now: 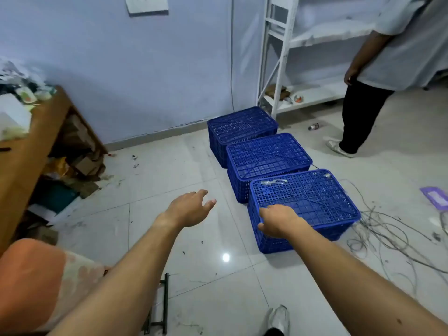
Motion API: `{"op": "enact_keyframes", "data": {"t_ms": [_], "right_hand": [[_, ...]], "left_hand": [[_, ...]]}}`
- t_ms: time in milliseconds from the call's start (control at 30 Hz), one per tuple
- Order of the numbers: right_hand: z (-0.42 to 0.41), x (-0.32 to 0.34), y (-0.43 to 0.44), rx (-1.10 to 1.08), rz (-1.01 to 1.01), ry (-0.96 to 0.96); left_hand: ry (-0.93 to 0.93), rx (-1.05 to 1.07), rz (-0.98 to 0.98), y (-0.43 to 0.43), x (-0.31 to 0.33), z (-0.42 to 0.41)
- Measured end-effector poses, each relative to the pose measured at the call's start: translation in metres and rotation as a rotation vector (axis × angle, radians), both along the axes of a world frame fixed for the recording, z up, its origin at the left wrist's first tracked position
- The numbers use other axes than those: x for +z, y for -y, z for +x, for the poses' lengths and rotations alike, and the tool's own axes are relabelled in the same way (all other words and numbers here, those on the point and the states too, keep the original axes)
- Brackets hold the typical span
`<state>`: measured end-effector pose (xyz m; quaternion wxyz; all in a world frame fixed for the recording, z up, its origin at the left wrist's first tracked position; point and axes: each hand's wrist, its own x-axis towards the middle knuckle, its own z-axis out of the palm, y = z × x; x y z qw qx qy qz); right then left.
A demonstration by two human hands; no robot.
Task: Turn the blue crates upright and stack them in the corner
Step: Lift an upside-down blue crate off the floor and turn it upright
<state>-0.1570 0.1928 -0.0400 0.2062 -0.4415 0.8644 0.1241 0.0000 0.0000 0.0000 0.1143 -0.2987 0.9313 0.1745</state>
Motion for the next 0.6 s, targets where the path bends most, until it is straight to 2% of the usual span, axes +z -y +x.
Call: {"op": "enact_keyframes", "data": {"t_ms": [333,600], "right_hand": [[-0.092,-0.070,-0.026,-0.200,0.037,0.072],[-0.182,-0.101,-0.068,-0.464,0.026,0.140]], "left_hand": [[0.114,-0.119,-0.008,-0.015,-0.035,-0.130],[0.175,-0.264,0.005,-0.042,-0.061,-0.260]]}}
